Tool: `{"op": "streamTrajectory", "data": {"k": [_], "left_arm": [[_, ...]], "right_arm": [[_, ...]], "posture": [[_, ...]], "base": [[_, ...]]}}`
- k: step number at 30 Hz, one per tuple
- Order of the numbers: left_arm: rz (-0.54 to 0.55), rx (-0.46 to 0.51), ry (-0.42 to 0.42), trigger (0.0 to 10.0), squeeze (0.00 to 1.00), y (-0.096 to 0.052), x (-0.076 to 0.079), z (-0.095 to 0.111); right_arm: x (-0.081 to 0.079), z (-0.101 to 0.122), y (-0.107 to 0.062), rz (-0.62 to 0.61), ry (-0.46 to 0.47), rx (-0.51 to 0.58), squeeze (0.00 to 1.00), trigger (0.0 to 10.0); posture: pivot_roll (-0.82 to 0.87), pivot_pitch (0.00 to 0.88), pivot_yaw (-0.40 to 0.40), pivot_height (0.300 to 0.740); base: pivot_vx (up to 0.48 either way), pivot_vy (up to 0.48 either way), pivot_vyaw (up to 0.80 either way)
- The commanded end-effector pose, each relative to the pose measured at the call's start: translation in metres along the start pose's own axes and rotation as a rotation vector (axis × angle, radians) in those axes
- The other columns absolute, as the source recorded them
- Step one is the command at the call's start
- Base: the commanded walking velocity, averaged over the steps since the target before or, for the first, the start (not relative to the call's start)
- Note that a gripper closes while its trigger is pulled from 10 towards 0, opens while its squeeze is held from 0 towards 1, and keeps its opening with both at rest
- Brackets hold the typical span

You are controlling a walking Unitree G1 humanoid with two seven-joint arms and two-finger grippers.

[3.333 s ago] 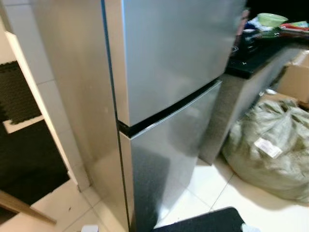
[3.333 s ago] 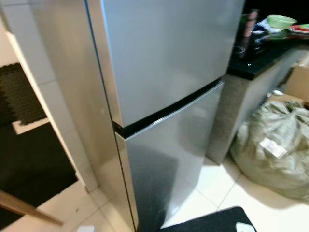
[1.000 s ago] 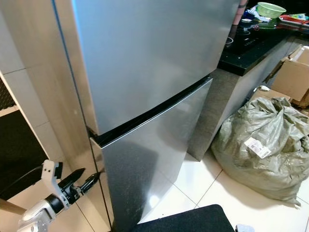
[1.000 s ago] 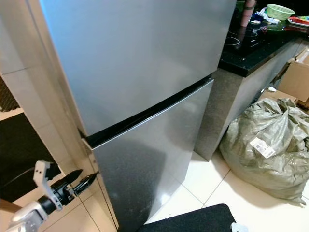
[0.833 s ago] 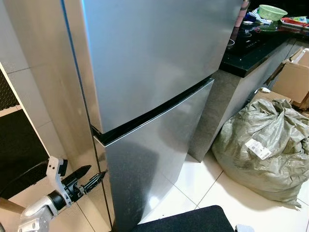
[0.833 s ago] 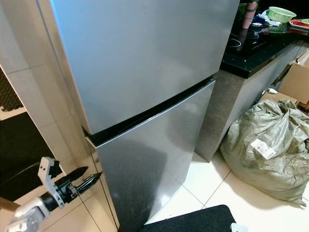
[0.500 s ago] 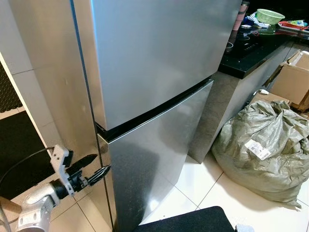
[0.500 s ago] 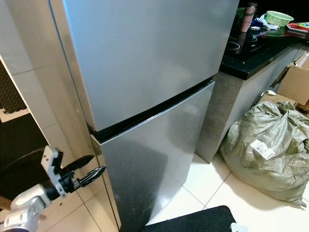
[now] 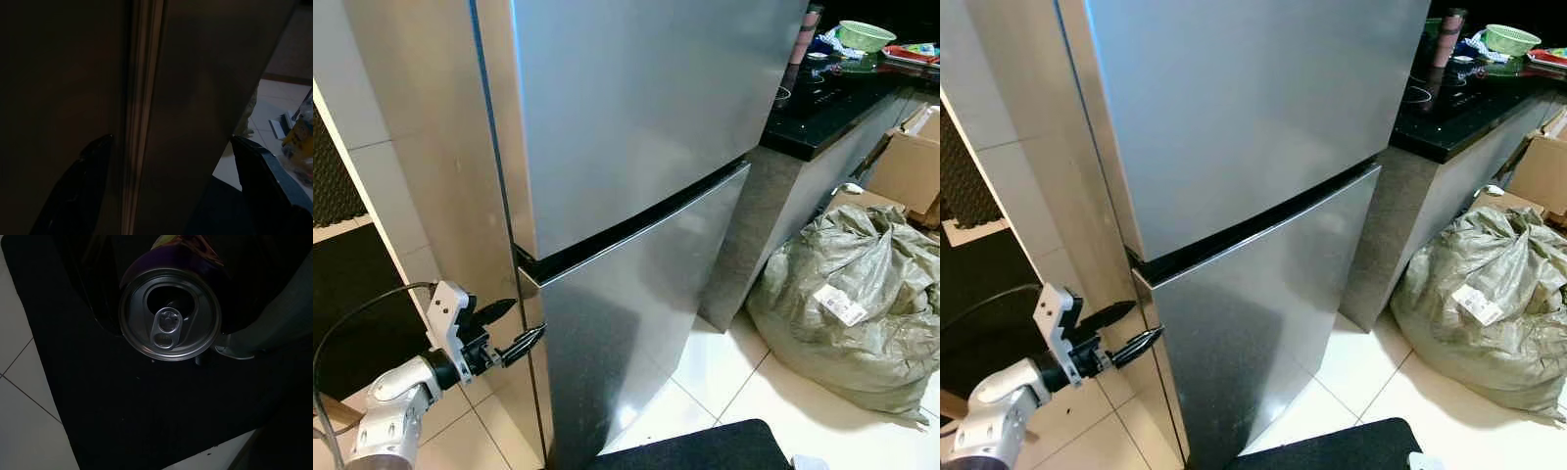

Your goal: Restocking fridge

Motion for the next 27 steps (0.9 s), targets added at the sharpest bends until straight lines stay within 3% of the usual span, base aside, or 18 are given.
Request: {"op": "streamTrajectory", "data": {"k": [1,10,19,27], "left_arm": [[-0.136,0.038,0.015,10.0,0.0,0.019,0.019,0.011],[-0.28,0.009,-0.037,10.0,0.0,0.024,0.043,0.007],[-0.288,-0.012,-0.04,10.0,0.0,0.022,0.046,0.008],[-0.381,-0.015,-0.068,10.0,0.0,0.031,0.067,0.009]], "right_arm": [[0.003,-0.001,-0.001,-0.004,-0.005,-0.009,0.0,10.0],[0.002,-0.001,-0.001,-0.003,-0.005,-0.008,0.0,10.0],[0.002,-0.002,-0.001,-0.002,-0.005,-0.011,0.0,10.0],[0.0,-0.005,-0.001,0.001,-0.001,-0.016,0.0,10.0]], "posture": [[-0.05,0.0,-0.057,0.74],[-0.05,0.0,-0.056,0.74],[-0.04,0.0,-0.055,0.74],[-0.05,0.0,-0.049,0.74]], "base": [[0.0,0.0,0.0],[0.0,0.0,0.0],[0.0,0.0,0.0],[0.0,0.0,0.0]]}}
Point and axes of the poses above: a point about 5 cm out from each wrist's last joint towards the gripper, its own y axis pointing out of the wrist towards the gripper, its own z axis along the axis of the wrist's last joint, x = y × z, the point moved 2 cm from there along y, pointing out of the wrist towards the gripper, and after that the axes turned 4 degrees about y, right-handed, at the moved point
